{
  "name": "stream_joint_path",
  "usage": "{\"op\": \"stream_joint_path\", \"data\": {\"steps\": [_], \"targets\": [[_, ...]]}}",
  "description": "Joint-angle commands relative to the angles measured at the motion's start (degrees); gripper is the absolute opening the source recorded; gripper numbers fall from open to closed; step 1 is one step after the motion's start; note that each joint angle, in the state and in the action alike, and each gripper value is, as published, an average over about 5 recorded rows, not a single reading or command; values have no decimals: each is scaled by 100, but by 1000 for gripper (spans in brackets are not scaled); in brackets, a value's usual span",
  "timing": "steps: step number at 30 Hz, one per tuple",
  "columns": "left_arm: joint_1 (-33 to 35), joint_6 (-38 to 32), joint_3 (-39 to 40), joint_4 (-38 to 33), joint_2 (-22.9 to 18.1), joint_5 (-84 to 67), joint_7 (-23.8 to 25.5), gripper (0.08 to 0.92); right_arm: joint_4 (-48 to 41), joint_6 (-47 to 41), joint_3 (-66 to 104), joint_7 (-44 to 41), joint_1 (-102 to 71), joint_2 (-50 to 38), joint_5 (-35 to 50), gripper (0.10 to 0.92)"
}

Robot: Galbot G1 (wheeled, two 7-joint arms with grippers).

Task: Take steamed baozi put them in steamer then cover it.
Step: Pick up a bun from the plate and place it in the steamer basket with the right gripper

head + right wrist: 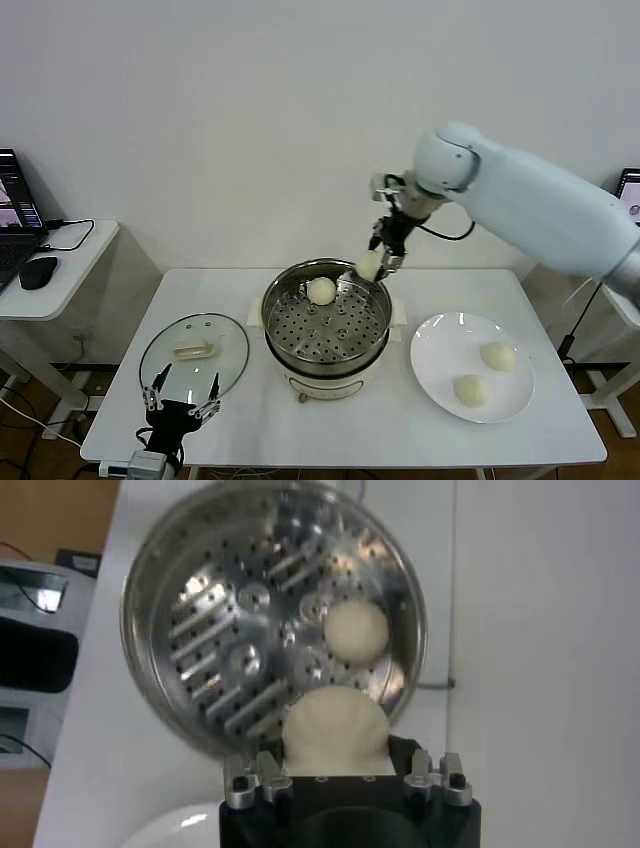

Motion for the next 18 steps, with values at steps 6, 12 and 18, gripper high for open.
{"op": "stream_joint_path", "data": {"steps": [6,12,18], "targets": [[-36,1,16,-11,-67,-13,-4,823,-794,-112,-263,69,-382,1497,-68,643],[-65,10,-17,-17,-47,-38,-4,823,-1165,-68,-288,102,-680,1829,-229,642],[-67,24,-30,-13,-52,-61,-12,823,-1342,-36,-274,169,-951,2000,-384,643]]}}
